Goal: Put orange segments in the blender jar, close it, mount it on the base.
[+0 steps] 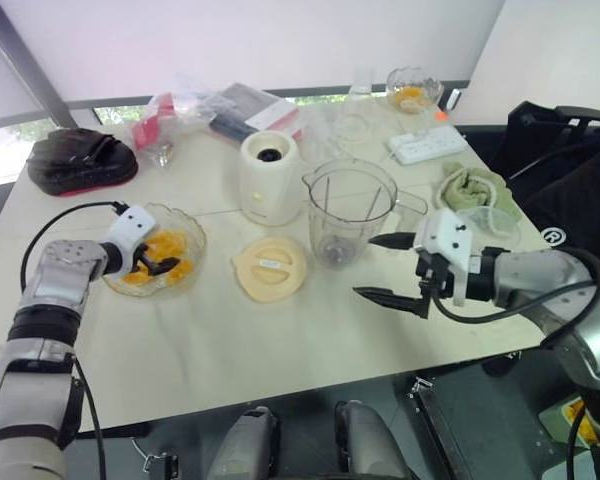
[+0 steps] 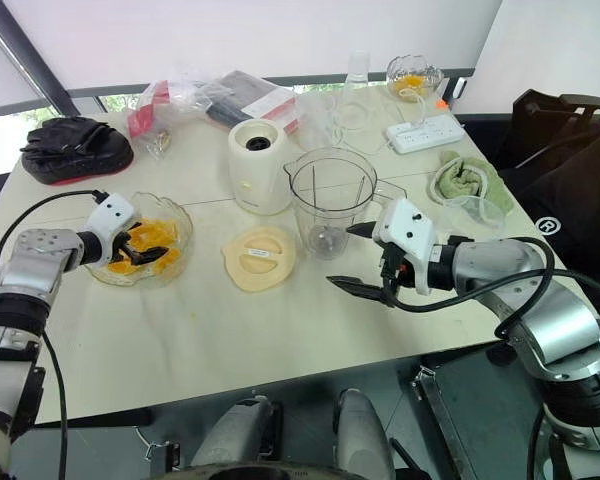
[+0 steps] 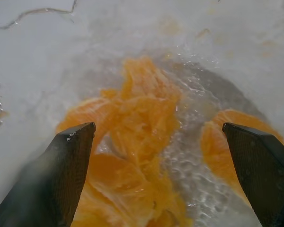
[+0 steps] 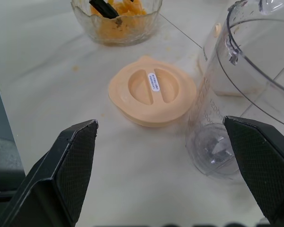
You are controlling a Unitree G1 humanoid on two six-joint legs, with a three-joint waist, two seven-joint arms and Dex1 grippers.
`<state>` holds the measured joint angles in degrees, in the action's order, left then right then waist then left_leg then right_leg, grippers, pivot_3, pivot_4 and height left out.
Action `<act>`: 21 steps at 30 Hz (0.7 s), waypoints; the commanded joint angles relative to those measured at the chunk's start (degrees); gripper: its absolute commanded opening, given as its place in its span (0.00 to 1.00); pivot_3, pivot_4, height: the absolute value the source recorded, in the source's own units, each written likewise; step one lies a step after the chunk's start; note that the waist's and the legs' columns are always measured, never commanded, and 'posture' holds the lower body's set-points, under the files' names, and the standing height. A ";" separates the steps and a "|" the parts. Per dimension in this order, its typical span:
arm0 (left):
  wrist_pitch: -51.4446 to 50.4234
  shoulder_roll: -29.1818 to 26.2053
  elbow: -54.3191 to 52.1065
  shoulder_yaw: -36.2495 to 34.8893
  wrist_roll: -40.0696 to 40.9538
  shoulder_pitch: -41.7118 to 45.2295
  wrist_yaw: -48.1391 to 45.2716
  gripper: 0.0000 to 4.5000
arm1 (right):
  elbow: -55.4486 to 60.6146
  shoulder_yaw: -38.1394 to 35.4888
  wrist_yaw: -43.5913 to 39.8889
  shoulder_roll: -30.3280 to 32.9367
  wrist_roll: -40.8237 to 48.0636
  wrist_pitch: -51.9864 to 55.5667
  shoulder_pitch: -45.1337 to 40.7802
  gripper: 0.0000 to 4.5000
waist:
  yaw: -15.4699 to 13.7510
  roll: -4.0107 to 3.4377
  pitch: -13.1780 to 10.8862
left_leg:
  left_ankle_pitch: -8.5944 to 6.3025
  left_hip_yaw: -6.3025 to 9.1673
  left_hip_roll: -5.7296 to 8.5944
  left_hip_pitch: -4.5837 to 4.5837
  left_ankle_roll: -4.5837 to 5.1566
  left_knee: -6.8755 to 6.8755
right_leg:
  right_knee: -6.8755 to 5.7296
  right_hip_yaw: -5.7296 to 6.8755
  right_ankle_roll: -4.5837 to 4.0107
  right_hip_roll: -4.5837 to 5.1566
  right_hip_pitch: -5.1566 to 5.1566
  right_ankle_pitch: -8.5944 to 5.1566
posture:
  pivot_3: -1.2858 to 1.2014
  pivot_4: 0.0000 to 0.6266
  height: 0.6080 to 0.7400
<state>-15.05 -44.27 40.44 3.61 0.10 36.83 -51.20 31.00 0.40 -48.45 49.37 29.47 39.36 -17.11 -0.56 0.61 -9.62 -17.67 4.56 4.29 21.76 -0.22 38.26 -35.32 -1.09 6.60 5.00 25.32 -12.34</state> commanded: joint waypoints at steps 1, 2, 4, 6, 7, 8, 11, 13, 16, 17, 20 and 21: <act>-4.34 -0.74 -2.43 -2.19 2.34 1.74 -2.16 1.00 | 2.10 -0.62 0.74 -0.62 -0.46 -1.22 -0.14 0.99 | 0.03 0.00 0.00 | 0.00 0.00 0.00 0.00 0.00 0.00 | -0.01 0.00 0.00 0.00 0.00 0.00 | 0.52 0.24 1.00; -6.43 -0.89 -3.69 -2.57 3.24 1.80 -3.02 1.00 | 2.11 -0.46 0.84 -0.72 -0.56 -1.23 -0.20 0.99 | 0.03 0.00 0.00 | 0.00 0.00 0.00 0.00 0.00 0.00 | -0.02 0.00 0.00 0.00 0.01 0.00 | 0.52 0.24 1.00; -10.87 -1.29 -7.30 -3.11 5.26 1.20 -5.16 1.00 | 1.94 -0.14 0.85 -0.84 -0.85 -1.47 -0.33 0.99 | 0.02 0.00 0.00 | 0.00 0.01 0.00 0.00 0.00 0.01 | -0.03 0.00 0.00 -0.01 0.01 0.00 | 0.52 0.24 1.00; -14.10 -1.73 -10.57 -3.28 6.55 0.31 -6.76 1.00 | 1.69 0.08 0.75 -0.91 -1.09 -1.70 -0.49 0.99 | -0.02 0.01 0.00 | 0.00 0.01 0.00 0.01 0.00 0.03 | -0.04 0.00 0.00 -0.01 0.01 0.00 | 0.52 0.24 1.00; -15.92 -2.04 -12.08 -3.21 6.93 -0.23 -7.32 1.00 | 1.46 0.31 0.64 -0.94 -1.28 -1.83 -0.78 0.99 | -0.04 0.01 0.00 | 0.00 0.01 0.00 0.02 0.00 0.04 | -0.04 0.00 0.00 0.00 0.00 0.00 | 0.52 0.24 1.00; -17.97 -2.27 -13.45 -3.09 7.37 -0.71 -7.81 1.00 | 1.21 0.50 0.44 -0.92 -1.50 -2.05 -1.01 0.99 | 0.00 0.01 0.00 | 0.00 0.01 0.00 0.02 0.00 0.04 | -0.04 0.00 0.00 0.00 0.00 0.00 | 0.52 0.24 1.00; -22.09 -2.49 -15.94 -2.92 8.12 -1.81 -8.24 1.00 | 0.83 0.90 0.04 -0.87 -1.91 -2.43 -1.39 0.99 | 0.09 0.01 0.00 | 0.00 0.01 0.00 0.00 0.00 0.04 | -0.06 0.00 0.00 -0.01 0.00 0.00 | 0.52 0.24 1.00; -22.93 -2.23 -16.12 -2.41 7.41 -2.54 -7.10 1.00 | 0.61 0.99 -0.21 -0.83 -2.29 -2.60 -1.52 0.99 | 0.19 0.01 0.00 | 0.00 0.01 0.00 -0.01 0.00 0.04 | -0.10 0.00 0.00 -0.01 0.01 0.00 | 0.52 0.24 1.00; -23.64 -1.72 -15.44 -1.74 6.37 -3.33 -5.00 1.00 | 0.69 0.82 -0.38 -0.92 -2.49 -2.46 -1.53 0.99 | 0.19 0.02 0.00 | 0.00 0.02 -0.01 -0.02 -0.01 0.04 | -0.12 0.00 0.00 -0.02 0.01 0.00 | 0.52 0.24 1.00; -23.93 -1.54 -15.32 -1.75 6.30 -3.37 -4.46 1.00 | 0.70 0.74 -0.44 -0.94 -2.51 -2.43 -1.51 0.99 | 0.14 0.02 0.00 | 0.00 0.02 -0.01 -0.02 -0.01 0.04 | -0.12 0.00 0.00 -0.02 0.01 0.00 | 0.52 0.24 1.00; -23.38 -0.83 -13.69 -1.30 5.21 -3.34 -2.30 1.00 | 0.91 0.64 -0.33 -0.98 -2.60 -2.27 -1.38 0.99 | -0.11 0.03 0.01 | 0.01 0.02 0.00 -0.02 -0.01 0.06 | -0.11 -0.01 0.00 0.00 0.00 0.00 | 0.52 0.24 1.00; -22.88 -0.43 -12.96 -1.29 5.03 -3.24 -1.69 1.00 | 0.98 0.64 -0.26 -1.00 -2.63 -2.23 -1.36 0.99 | -0.14 0.03 0.01 | 0.01 0.02 0.01 -0.02 -0.01 0.06 | -0.11 -0.01 0.00 0.01 0.00 0.00 | 0.52 0.24 1.00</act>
<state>-38.90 -44.91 26.96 2.50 5.70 33.32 -54.07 31.09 1.95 -48.76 48.46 27.10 38.19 -17.75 -0.70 0.64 -9.61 -17.67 4.58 4.30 21.74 -0.23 38.32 -35.44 -1.10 6.60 5.01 25.32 -12.34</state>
